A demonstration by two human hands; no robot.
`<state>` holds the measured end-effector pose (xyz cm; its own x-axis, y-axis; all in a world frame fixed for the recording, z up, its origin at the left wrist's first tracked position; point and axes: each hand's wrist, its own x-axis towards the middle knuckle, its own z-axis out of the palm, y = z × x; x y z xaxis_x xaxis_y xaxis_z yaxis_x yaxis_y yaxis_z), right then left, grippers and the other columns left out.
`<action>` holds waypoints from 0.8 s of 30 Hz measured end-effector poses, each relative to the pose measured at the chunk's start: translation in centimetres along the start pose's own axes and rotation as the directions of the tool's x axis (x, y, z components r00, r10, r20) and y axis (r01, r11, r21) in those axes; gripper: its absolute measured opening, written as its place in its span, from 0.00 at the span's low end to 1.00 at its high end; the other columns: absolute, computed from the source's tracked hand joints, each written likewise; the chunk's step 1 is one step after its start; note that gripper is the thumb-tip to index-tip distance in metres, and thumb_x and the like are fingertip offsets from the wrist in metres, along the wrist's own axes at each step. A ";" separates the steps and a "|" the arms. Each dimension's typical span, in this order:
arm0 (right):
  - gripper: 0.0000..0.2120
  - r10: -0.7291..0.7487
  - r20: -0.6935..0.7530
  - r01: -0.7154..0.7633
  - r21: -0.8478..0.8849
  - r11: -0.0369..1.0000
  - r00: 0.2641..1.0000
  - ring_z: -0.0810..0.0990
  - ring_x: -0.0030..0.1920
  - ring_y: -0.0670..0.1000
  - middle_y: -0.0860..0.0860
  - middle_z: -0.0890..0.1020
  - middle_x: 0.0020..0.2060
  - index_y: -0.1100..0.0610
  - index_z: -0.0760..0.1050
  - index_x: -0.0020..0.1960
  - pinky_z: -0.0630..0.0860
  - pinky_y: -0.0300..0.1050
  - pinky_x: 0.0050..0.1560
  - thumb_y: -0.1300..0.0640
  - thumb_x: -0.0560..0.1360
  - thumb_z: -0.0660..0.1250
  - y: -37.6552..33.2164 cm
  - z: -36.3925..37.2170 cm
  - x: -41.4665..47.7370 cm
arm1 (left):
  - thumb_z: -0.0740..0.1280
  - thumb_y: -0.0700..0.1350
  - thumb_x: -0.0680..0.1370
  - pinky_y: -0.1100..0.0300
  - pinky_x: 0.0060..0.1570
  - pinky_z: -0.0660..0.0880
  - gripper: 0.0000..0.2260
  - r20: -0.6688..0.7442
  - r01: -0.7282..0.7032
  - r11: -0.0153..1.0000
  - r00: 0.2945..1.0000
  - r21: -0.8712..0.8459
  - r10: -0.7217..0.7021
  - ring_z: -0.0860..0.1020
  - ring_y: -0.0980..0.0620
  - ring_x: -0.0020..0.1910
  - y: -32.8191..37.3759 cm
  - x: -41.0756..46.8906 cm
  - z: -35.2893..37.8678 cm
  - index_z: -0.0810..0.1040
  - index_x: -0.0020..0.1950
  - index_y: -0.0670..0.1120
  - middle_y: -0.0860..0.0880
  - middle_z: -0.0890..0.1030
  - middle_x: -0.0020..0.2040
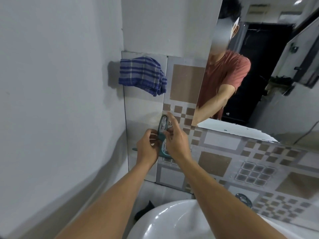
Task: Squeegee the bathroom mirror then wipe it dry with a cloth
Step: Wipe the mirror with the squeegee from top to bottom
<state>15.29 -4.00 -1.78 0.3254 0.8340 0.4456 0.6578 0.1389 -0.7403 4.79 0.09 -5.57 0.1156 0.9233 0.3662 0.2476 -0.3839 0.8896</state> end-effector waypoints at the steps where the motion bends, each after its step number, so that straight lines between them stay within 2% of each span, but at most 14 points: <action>1: 0.34 -0.011 0.008 0.011 -0.010 1.000 1.000 0.81 0.45 0.45 0.51 0.82 0.48 0.38 0.56 0.79 0.78 0.33 0.38 0.64 0.82 0.63 -0.2 -0.2 0.1 | 0.72 0.38 0.77 0.76 0.42 0.76 0.11 -0.001 -0.008 1.000 1.000 -0.007 0.008 0.81 0.58 0.47 0.2 0.0 -0.1 0.77 0.56 0.47 0.53 0.82 0.50; 3: 0.35 -0.040 0.009 0.040 -0.017 0.999 0.999 0.81 0.45 0.46 0.51 0.82 0.49 0.37 0.57 0.78 0.79 0.35 0.43 0.65 0.82 0.63 -0.6 -0.7 0.2 | 0.71 0.38 0.77 0.73 0.44 0.77 0.10 -0.001 -0.025 1.000 1.000 -0.016 0.025 0.81 0.57 0.47 0.7 0.0 -0.3 0.77 0.57 0.47 0.53 0.82 0.51; 5: 0.35 -0.050 0.007 0.050 -0.022 0.999 0.999 0.79 0.44 0.42 0.51 0.82 0.50 0.37 0.58 0.78 0.77 0.28 0.42 0.66 0.81 0.63 -1.0 -1.3 0.3 | 0.71 0.38 0.77 0.69 0.46 0.79 0.10 -0.003 -0.047 0.999 0.999 -0.021 0.047 0.81 0.57 0.48 1.3 -0.1 -0.4 0.76 0.56 0.48 0.53 0.82 0.51; 7: 0.34 -0.038 0.014 0.038 -0.008 0.999 0.999 0.79 0.44 0.39 0.51 0.83 0.50 0.38 0.59 0.78 0.75 0.24 0.41 0.66 0.82 0.63 -1.7 -2.0 0.5 | 0.71 0.38 0.78 0.70 0.45 0.79 0.10 -0.004 -0.066 0.997 0.998 -0.041 0.066 0.81 0.56 0.48 1.9 -0.1 -0.6 0.76 0.56 0.48 0.53 0.82 0.50; 10: 0.32 -0.013 0.003 0.013 0.047 0.999 1.000 0.80 0.44 0.43 0.50 0.83 0.47 0.38 0.60 0.78 0.79 0.33 0.46 0.64 0.82 0.63 -2.7 -2.9 0.7 | 0.70 0.38 0.78 0.71 0.45 0.78 0.09 -0.016 -0.088 0.992 0.996 -0.086 0.087 0.81 0.57 0.48 3.1 -0.4 -0.9 0.76 0.56 0.48 0.52 0.81 0.50; 12: 0.31 0.012 -0.028 -0.009 0.082 0.997 1.000 0.80 0.42 0.44 0.51 0.82 0.44 0.39 0.61 0.78 0.80 0.37 0.45 0.64 0.82 0.64 -3.4 -3.6 0.5 | 0.71 0.40 0.78 0.69 0.47 0.79 0.10 -0.020 -0.110 0.991 0.994 -0.078 0.108 0.81 0.57 0.48 4.0 -0.7 -1.1 0.76 0.57 0.48 0.53 0.81 0.51; 16: 0.32 0.081 -0.105 -0.061 0.180 0.982 0.991 0.78 0.38 0.45 0.49 0.81 0.41 0.38 0.61 0.77 0.77 0.35 0.35 0.62 0.81 0.66 -4.1 -5.5 -0.5 | 0.72 0.44 0.77 0.66 0.48 0.79 0.10 0.065 -0.171 0.985 0.983 -0.034 0.173 0.81 0.57 0.49 4.9 -1.8 -1.3 0.76 0.57 0.50 0.54 0.82 0.51; 18: 0.33 0.105 -0.139 -0.073 0.217 0.973 0.985 0.78 0.38 0.46 0.49 0.82 0.42 0.38 0.60 0.77 0.76 0.34 0.35 0.62 0.80 0.67 -4.3 -6.7 -1.2 | 0.70 0.43 0.78 0.62 0.50 0.80 0.08 0.102 -0.206 0.978 0.974 0.031 0.202 0.80 0.57 0.49 5.2 -2.7 -1.3 0.78 0.56 0.49 0.52 0.82 0.51; 21: 0.34 0.131 -0.179 -0.085 0.246 0.966 0.975 0.80 0.40 0.48 0.51 0.82 0.44 0.37 0.60 0.77 0.77 0.38 0.38 0.62 0.80 0.68 -4.6 -8.7 -2.4 | 0.68 0.40 0.79 0.60 0.50 0.80 0.05 0.145 -0.253 0.961 0.961 0.111 0.236 0.80 0.54 0.47 6.5 -4.1 -1.2 0.80 0.54 0.47 0.51 0.82 0.49; 24: 0.33 0.149 -0.241 -0.086 0.253 0.964 0.959 0.83 0.45 0.51 0.53 0.83 0.45 0.36 0.60 0.76 0.81 0.43 0.43 0.60 0.80 0.69 -4.5 -10.8 -3.8 | 0.69 0.40 0.79 0.53 0.51 0.82 0.06 0.155 -0.336 0.923 0.938 0.187 0.310 0.81 0.50 0.45 8.6 -5.3 -0.8 0.81 0.55 0.44 0.50 0.82 0.48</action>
<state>18.45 -13.52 5.29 0.5737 0.6916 0.4388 0.4340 0.1977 -0.8790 5.57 -8.07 0.33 0.3344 0.7450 0.5772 0.3695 -0.6670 0.6470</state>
